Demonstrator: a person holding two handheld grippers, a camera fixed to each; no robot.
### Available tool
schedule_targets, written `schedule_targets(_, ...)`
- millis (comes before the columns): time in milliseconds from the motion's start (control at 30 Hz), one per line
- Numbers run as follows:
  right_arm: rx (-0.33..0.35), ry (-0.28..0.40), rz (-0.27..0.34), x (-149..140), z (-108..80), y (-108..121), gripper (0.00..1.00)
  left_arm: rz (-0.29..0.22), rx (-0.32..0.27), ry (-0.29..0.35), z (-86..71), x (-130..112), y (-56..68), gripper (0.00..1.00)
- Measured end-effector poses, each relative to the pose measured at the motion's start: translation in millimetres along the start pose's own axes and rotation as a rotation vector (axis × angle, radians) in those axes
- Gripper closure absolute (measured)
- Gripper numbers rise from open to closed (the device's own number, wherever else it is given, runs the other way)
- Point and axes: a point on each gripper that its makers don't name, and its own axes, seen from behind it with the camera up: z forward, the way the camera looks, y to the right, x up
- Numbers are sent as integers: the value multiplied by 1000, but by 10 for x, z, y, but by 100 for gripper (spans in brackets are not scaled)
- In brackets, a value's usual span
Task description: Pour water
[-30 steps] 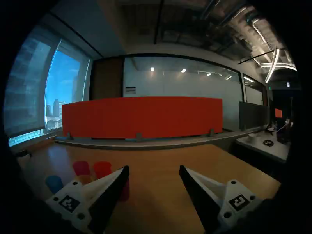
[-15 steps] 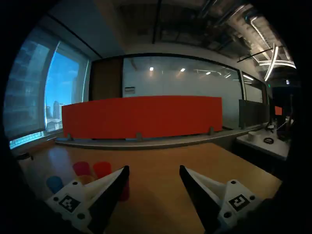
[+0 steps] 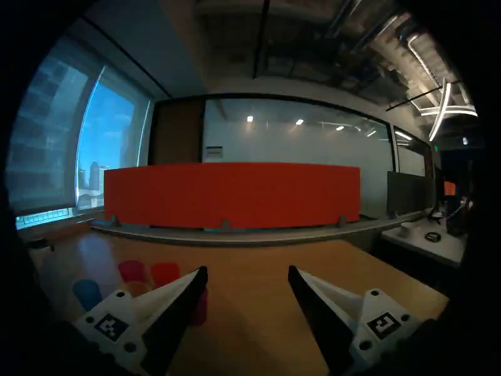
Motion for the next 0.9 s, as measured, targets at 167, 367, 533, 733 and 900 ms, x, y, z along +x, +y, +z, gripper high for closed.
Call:
schedule_targets(167,11,31,-10,-1,55,-7,0,-1,0,0,2,-3,6,13)
schedule_targets(367,9,64,9,-21,139,24,1,-1,0,0,0,-3,5,13)
schedule_targets(533,14,77,23,-89,185,33,1,-1,0,0,-1,-6,6,13)
schedule_targets(733,26,62,12,-248,171,30,0,-1,0,0,1,-1,4,13)
schedule_targets(900,19,55,-8,-332,152,65,1,-1,0,0,-2,0,0,13)
